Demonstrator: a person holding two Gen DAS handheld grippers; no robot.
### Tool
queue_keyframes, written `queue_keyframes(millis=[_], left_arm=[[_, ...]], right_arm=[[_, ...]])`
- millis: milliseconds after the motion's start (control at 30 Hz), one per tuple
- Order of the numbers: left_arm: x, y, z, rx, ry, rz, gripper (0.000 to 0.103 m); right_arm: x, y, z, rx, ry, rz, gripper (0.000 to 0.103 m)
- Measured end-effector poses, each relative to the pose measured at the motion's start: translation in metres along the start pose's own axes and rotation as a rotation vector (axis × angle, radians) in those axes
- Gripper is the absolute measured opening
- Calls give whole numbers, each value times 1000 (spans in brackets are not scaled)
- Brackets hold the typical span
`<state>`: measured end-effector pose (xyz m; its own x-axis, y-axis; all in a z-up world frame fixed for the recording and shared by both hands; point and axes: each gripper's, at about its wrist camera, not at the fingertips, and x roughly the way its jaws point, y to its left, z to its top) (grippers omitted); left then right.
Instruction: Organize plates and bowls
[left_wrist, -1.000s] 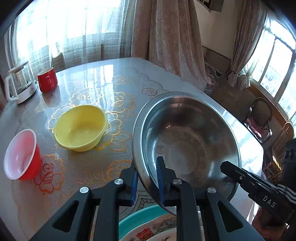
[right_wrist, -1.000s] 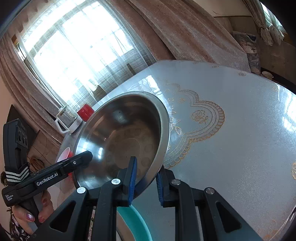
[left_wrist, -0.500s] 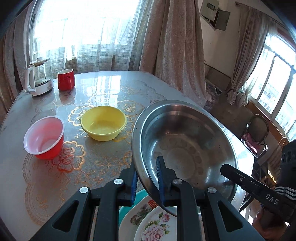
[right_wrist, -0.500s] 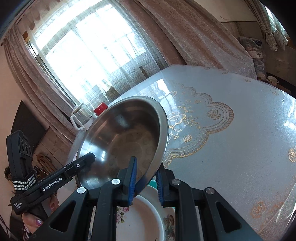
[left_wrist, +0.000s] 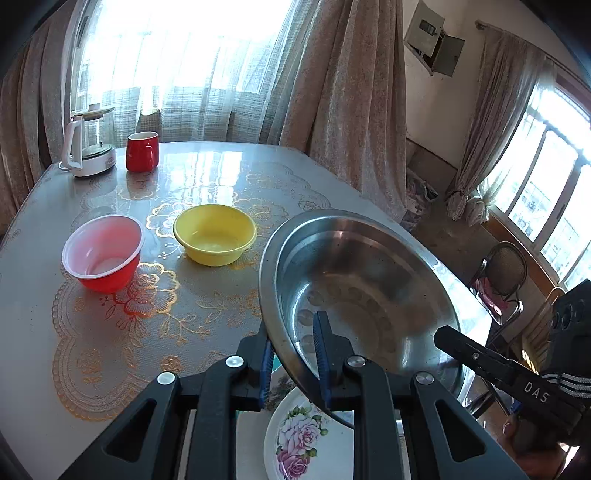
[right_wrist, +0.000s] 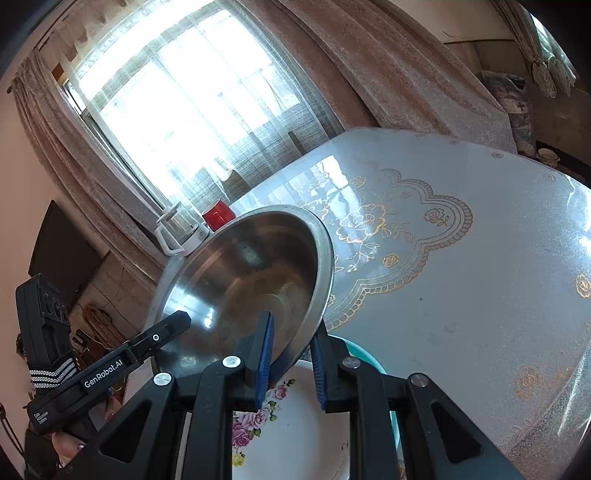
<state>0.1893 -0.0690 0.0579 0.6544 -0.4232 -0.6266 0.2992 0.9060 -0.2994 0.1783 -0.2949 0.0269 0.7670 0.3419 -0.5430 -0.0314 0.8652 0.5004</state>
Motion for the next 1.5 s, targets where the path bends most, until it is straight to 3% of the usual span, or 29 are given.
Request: queue_keyframes(millis=[167, 333, 633, 1000, 1500], left_arm=[[-12, 7, -7, -32, -10, -14, 22], [-29, 35, -17, -77, -21, 43, 23], [-65, 96, -47, -161, -39, 156, 25], [-75, 146, -87, -242, 4, 255, 26], [-69, 163, -105, -252, 40, 303, 26]], right_arm=[[-13, 11, 0, -30, -10, -2, 19], [-3, 36, -2, -73, 13, 47, 19], [39, 82, -35, -103, 144, 140, 20], [78, 126, -73, -166, 271, 165, 20], [101, 136, -91, -204, 359, 153, 22]])
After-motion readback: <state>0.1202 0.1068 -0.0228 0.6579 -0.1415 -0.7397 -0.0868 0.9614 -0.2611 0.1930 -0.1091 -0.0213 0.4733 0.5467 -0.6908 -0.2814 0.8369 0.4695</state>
